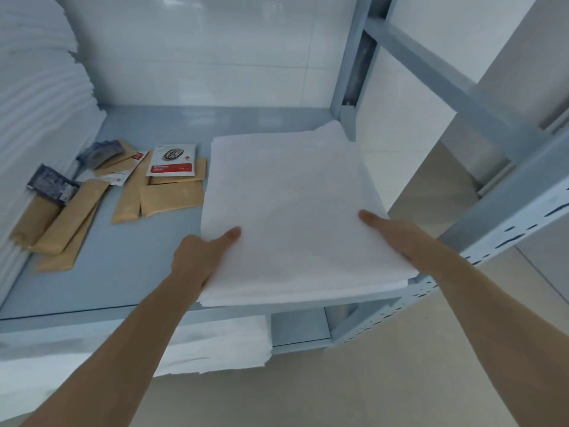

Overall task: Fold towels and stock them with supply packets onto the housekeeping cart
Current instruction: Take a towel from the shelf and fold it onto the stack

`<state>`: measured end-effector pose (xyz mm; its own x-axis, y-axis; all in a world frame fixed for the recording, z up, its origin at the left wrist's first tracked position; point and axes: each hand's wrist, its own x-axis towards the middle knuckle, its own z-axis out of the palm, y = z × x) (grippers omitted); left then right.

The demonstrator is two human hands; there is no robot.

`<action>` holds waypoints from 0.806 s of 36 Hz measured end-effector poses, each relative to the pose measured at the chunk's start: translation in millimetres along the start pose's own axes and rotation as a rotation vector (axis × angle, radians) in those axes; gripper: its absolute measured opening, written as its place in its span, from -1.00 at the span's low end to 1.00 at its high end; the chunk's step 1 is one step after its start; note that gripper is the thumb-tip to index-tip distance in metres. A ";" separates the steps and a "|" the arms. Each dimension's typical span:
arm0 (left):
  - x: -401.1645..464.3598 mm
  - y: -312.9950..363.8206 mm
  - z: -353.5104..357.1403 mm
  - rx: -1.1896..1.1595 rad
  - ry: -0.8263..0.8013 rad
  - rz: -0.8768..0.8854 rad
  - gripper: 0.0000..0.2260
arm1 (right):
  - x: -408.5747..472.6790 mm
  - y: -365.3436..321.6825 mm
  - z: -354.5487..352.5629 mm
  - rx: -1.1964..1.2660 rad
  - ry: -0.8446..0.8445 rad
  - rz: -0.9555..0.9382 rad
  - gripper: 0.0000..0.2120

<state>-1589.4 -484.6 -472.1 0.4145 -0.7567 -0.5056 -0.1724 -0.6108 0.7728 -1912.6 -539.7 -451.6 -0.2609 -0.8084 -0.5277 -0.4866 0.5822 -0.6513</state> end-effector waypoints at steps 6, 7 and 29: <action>-25.0 -13.5 -20.1 -0.132 -0.265 -0.152 -0.53 | -23.2 27.4 -10.7 0.043 -0.235 0.073 -0.44; -28.8 -15.4 -26.0 -0.127 -0.319 -0.165 -0.52 | -28.7 31.8 -14.1 0.021 -0.262 0.082 -0.45; -127.8 -71.9 -78.8 -0.400 -0.553 -0.252 -0.48 | -164.6 105.9 -26.0 0.550 -0.534 0.179 -0.49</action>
<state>-1559.5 -325.6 -432.8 -0.1317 -0.6757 -0.7253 0.2525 -0.7304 0.6347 -1942.9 -347.2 -419.6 0.2076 -0.6281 -0.7499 0.0440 0.7718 -0.6343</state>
